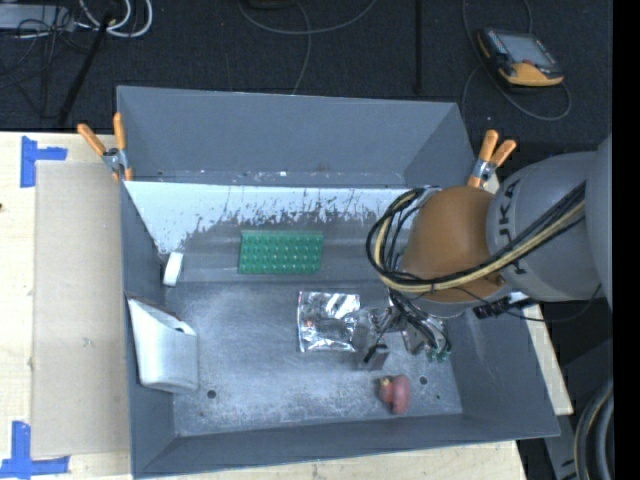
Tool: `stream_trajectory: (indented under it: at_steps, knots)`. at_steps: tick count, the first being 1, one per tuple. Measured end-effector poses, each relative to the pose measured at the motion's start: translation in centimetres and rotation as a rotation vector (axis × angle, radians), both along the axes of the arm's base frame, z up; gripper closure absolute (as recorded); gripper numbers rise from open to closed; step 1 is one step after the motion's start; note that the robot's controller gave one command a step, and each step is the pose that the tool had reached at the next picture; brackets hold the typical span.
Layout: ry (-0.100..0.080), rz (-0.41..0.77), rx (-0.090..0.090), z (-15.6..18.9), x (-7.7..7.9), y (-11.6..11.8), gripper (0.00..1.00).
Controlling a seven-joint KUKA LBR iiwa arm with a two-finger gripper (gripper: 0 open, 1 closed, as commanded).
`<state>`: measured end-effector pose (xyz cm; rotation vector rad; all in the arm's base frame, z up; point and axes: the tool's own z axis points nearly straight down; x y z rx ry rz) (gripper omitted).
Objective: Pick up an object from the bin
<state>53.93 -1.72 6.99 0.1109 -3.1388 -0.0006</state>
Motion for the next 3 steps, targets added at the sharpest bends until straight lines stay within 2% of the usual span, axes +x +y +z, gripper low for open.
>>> stream_trajectory:
  at_steps: [1,2,3]
  knots:
    - [-0.007,-0.054,0.000,8.4,-1.9,0.9,1.00]
    - [-0.004,-0.057,0.000,10.9,-2.5,0.7,1.00]
    - [-0.011,-0.065,0.000,21.3,-2.3,1.3,1.00]
